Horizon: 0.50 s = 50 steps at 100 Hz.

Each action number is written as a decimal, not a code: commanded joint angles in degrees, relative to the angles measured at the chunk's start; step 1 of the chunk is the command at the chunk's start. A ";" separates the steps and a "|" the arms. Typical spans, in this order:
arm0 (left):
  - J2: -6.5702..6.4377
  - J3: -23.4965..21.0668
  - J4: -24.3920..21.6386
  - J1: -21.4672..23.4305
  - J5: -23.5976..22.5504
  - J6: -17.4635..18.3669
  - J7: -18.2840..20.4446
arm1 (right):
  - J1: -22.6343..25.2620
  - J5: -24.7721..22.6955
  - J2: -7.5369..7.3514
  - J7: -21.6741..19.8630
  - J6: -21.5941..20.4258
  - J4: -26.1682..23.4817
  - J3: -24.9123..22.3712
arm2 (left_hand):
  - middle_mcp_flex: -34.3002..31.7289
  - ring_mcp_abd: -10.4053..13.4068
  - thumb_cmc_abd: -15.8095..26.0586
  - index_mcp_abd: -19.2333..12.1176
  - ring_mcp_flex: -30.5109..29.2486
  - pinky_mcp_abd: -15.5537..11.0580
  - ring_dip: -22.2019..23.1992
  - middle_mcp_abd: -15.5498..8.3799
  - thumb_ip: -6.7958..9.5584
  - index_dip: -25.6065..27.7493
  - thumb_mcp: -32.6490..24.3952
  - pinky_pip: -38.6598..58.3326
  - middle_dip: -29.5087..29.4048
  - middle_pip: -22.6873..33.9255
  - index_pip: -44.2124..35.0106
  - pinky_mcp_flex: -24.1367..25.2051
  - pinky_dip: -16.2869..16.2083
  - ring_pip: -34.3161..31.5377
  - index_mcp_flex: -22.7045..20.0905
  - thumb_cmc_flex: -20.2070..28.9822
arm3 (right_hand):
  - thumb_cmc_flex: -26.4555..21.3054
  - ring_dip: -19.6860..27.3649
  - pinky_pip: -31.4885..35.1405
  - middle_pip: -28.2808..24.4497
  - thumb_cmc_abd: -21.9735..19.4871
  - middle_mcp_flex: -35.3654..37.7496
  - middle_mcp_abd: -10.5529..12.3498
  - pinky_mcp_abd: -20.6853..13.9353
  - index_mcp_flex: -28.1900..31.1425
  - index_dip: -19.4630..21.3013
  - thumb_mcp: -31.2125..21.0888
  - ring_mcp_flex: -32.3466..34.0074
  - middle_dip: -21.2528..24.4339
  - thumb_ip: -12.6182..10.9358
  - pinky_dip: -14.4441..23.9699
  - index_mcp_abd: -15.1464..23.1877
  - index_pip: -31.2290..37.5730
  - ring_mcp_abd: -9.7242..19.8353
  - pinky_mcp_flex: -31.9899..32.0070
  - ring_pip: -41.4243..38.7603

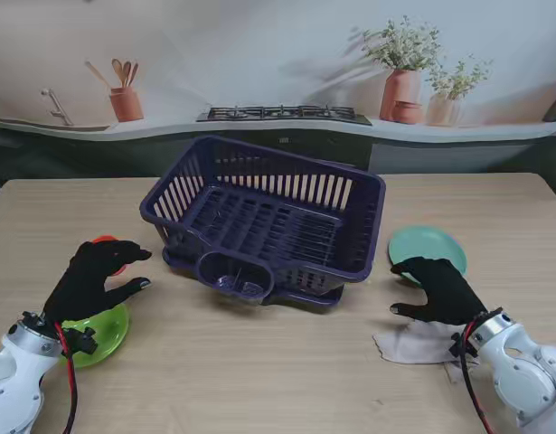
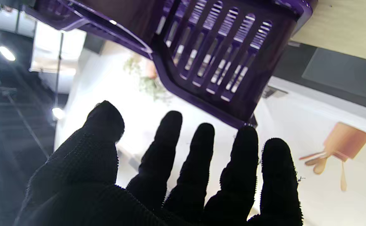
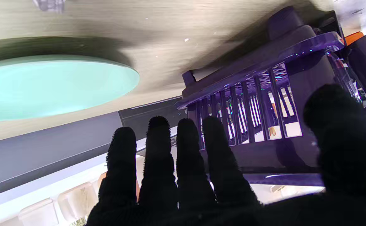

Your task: Clear dishes and wipe the table

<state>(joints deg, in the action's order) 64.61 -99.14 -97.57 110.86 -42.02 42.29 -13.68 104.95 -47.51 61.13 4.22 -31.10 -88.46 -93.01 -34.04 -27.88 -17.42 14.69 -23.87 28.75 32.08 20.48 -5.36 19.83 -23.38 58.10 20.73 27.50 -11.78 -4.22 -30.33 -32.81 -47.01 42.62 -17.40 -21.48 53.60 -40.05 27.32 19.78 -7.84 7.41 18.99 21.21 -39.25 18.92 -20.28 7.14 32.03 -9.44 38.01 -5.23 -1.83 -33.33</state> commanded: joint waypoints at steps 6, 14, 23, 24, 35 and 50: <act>0.31 -0.15 -0.33 0.19 -0.28 0.50 0.04 | 0.29 -0.50 0.07 -0.81 -0.33 0.15 0.13 | -0.61 0.34 -0.17 -0.64 -1.16 -0.83 0.52 -1.23 1.04 0.45 -1.30 0.97 0.38 0.62 -0.83 0.04 -1.06 -0.74 0.85 -0.69 | -0.38 -0.48 0.92 -0.80 1.34 -1.18 -0.17 -1.66 -1.04 -0.68 -0.18 -1.48 -0.55 -2.09 -0.01 -0.97 0.63 0.35 0.54 -0.65; 0.33 -0.20 -0.28 0.19 -0.38 0.62 -0.14 | 0.34 -0.67 0.07 -0.64 -0.32 0.21 0.08 | -0.59 0.31 -0.19 -0.63 -1.16 -0.83 0.52 -1.20 1.04 0.51 -1.30 0.96 0.39 0.63 -1.25 0.04 -1.06 -0.76 0.94 -0.73 | -0.34 -0.47 0.89 -0.75 1.33 -1.11 -0.03 -1.53 -1.07 -0.74 -0.22 -1.48 -0.52 -2.08 -0.06 -0.96 0.63 0.35 0.58 -0.65; 0.31 -0.21 -0.37 0.30 -0.29 0.56 0.01 | 0.38 -0.77 0.09 -0.50 -0.25 0.21 0.02 | -0.62 0.31 -0.22 -0.65 -1.17 -0.84 0.52 -1.22 1.04 0.52 -1.34 0.96 0.39 0.62 -1.62 0.04 -1.06 -0.77 1.11 -0.72 | -0.36 -0.46 0.88 -0.72 1.35 -1.09 -0.03 -1.55 -1.05 -0.77 -0.26 -1.48 -0.50 -2.07 -0.09 -0.94 0.64 0.35 0.59 -0.66; 0.31 -0.22 -0.38 0.31 -0.28 0.57 0.02 | 0.38 -0.78 0.09 -0.49 -0.24 0.20 0.02 | -0.62 0.32 -0.22 -0.65 -1.17 -0.84 0.52 -1.23 1.04 0.52 -1.33 0.96 0.39 0.62 -1.66 0.04 -1.06 -0.77 1.13 -0.74 | -0.32 -0.46 0.88 -0.72 1.34 -1.09 -0.03 -1.56 -1.06 -0.78 -0.25 -1.48 -0.50 -2.06 -0.10 -0.94 0.63 0.35 0.59 -0.66; 0.36 -0.32 -0.31 0.34 -0.30 0.87 -0.12 | 0.37 -1.00 0.08 -0.34 -0.15 0.21 0.01 | -0.66 0.30 -0.22 -0.76 -1.20 -0.84 0.51 -1.20 1.03 0.46 -1.33 0.96 0.39 0.62 -2.02 0.04 -1.07 -0.77 1.28 -0.80 | -0.28 -0.45 0.88 -0.71 1.31 -1.08 -0.03 -1.58 -1.05 -0.82 -0.28 -1.50 -0.49 -2.06 -0.12 -0.90 0.63 0.38 0.57 -0.64; 0.40 -0.36 -0.38 0.43 -0.35 0.82 -0.29 | 0.26 -1.33 0.07 -0.19 0.22 0.23 0.08 | -0.65 0.21 -0.23 -0.63 -1.10 -0.84 0.48 -1.13 1.01 0.47 -1.27 0.96 0.37 0.58 -2.78 0.04 -1.08 -0.70 1.70 -0.79 | -0.36 -0.23 0.61 -0.37 1.32 -1.18 -0.01 -1.92 -1.11 -0.96 -0.37 -1.73 -0.33 -2.06 -0.28 -0.90 0.49 0.42 0.85 -0.18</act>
<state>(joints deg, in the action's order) 64.78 -99.48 -97.56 111.04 -42.42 43.01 -14.43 104.97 -48.47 61.13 4.56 -30.96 -88.27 -93.04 -34.08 -27.88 -17.42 14.69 -23.87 28.75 32.08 20.48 -5.36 20.04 -23.38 58.10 20.73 27.58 -13.98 -4.22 -30.33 -33.23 -47.01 42.62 -17.40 -21.48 53.60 -40.05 27.32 19.78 -7.84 7.41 18.99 20.72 -39.25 18.92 -20.28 7.14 32.03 -9.44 38.28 -5.23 -1.83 -33.33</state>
